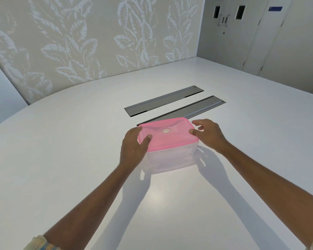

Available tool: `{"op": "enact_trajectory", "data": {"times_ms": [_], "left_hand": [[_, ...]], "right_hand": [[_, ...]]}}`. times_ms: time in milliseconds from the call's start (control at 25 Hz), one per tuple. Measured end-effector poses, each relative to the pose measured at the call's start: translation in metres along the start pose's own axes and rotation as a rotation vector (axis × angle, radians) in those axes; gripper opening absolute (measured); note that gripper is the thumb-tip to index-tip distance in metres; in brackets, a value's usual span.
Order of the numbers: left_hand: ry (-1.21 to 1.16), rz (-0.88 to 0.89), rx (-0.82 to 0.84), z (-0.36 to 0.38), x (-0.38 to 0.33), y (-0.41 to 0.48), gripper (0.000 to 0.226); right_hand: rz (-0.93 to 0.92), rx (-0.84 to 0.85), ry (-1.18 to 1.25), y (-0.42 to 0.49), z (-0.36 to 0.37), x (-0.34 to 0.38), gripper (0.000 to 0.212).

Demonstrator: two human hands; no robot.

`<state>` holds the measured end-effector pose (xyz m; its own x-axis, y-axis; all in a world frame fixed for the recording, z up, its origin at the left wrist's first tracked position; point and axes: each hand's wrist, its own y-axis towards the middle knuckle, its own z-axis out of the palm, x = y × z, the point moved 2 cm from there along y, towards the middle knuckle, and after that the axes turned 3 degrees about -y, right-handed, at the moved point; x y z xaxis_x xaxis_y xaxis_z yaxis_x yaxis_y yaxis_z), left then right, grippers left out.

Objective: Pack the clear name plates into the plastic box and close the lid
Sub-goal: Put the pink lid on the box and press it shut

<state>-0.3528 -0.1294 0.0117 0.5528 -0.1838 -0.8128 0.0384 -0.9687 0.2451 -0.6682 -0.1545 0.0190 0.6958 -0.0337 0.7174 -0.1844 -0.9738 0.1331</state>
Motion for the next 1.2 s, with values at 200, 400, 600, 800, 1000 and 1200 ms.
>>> {"op": "enact_trajectory", "data": {"times_ms": [200,400,600,800,1000,1200], "left_hand": [[0.429,0.267,0.352,0.012,0.005,-0.01,0.11],[0.571,0.522,0.232,0.017,0.014,-0.019,0.076],[0.608,0.632,0.082,0.024,0.021,-0.022,0.067],[0.647,0.724,-0.012,0.031,0.03,-0.022,0.058],[0.625,0.736,-0.041,0.036,0.038,-0.019,0.057],[0.606,0.687,-0.009,0.036,0.035,-0.022,0.059]], "right_hand": [[-0.368,0.322,-0.459,-0.018,-0.014,-0.007,0.095],[-0.605,0.123,-0.627,-0.025,-0.015,-0.014,0.07],[-0.857,-0.067,-0.702,-0.027,-0.006,-0.025,0.061],[-0.938,-0.15,-0.748,-0.032,0.003,-0.041,0.049],[-0.905,-0.146,-0.71,-0.033,0.003,-0.043,0.047],[-0.751,-0.11,-0.624,-0.041,0.008,-0.035,0.06]]}}
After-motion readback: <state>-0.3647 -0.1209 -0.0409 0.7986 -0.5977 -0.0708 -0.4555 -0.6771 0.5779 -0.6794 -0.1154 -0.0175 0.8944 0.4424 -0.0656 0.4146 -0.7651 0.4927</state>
